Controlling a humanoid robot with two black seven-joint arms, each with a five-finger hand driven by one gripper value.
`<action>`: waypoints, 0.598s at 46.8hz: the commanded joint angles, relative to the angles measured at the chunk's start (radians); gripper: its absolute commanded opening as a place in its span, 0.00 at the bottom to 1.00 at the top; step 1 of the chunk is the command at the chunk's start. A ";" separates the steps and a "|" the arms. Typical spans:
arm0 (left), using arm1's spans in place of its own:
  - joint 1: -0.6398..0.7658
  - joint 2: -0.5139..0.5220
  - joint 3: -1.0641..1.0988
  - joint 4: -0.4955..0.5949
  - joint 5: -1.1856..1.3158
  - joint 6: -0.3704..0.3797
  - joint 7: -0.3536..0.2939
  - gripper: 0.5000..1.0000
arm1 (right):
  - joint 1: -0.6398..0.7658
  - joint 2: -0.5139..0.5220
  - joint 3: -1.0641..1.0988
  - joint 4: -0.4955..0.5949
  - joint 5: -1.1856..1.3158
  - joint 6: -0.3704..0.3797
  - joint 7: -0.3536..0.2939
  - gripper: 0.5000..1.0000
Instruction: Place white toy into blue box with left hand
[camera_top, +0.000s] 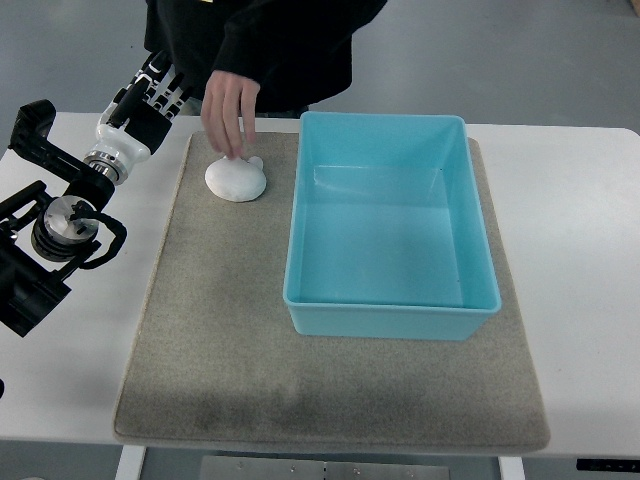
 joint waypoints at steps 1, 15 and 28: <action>0.000 0.000 -0.011 -0.002 -0.001 -0.002 0.000 0.99 | 0.000 0.000 0.000 0.000 0.000 0.000 0.000 0.87; -0.001 0.002 -0.018 -0.002 -0.009 -0.025 0.002 0.99 | 0.000 0.000 0.000 0.000 0.000 0.000 0.000 0.87; -0.003 0.001 -0.060 0.006 -0.001 -0.012 0.002 0.99 | 0.000 0.000 0.000 0.000 0.000 0.000 -0.001 0.87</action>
